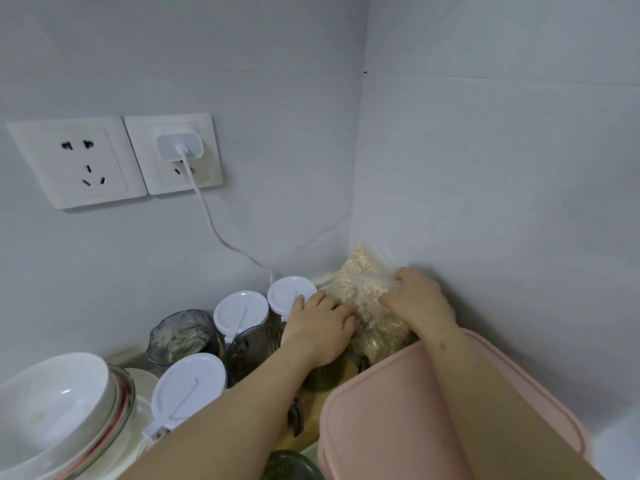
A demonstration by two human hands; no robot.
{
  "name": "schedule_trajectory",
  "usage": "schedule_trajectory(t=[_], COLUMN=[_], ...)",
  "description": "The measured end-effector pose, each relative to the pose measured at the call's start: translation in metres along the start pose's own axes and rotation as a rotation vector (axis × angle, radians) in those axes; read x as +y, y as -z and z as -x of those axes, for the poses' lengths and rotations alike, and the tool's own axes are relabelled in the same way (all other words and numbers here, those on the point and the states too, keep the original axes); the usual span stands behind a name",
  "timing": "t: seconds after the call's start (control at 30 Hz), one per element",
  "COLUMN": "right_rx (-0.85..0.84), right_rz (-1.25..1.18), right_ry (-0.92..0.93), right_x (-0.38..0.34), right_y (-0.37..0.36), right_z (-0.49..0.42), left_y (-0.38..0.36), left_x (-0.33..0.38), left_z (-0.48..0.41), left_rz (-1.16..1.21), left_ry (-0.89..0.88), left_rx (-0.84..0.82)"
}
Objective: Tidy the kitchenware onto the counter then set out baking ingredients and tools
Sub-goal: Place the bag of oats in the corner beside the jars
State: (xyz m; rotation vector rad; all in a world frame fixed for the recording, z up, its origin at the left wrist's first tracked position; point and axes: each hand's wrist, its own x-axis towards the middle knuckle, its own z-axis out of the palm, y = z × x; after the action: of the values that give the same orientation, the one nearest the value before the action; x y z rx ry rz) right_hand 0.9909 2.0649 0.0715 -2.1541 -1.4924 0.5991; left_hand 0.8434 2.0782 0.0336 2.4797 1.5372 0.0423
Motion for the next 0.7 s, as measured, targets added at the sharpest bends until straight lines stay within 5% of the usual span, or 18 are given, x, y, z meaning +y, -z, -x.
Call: schedule_trajectory(t=[0.1, 0.27, 0.33, 0.5, 0.7], right_rx=[0.032, 0.054, 0.052, 0.042, 0.119], right_rz=[-0.006, -0.703, -0.811, 0.203, 0.353], right_ry=[0.057, -0.039, -0.111, -0.027, 0.025], right_x=[0.002, 0.003, 0.003, 0.010, 0.009], right_y=[-0.001, 0.006, 0.007, 0.010, 0.007], right_z=[-0.003, -0.004, -0.006, -0.001, 0.001], left_y=[-0.001, 0.000, 0.000, -0.001, -0.002], left_x=[0.000, 0.001, 0.002, 0.001, 0.001], left_z=[0.001, 0.000, 0.001, 0.002, 0.001], left_rz=[0.001, 0.037, 0.053, 0.025, 0.011], left_ry=[-0.002, 0.026, 0.038, 0.020, 0.006], left_rx=[0.007, 0.037, 0.041, 0.037, 0.041])
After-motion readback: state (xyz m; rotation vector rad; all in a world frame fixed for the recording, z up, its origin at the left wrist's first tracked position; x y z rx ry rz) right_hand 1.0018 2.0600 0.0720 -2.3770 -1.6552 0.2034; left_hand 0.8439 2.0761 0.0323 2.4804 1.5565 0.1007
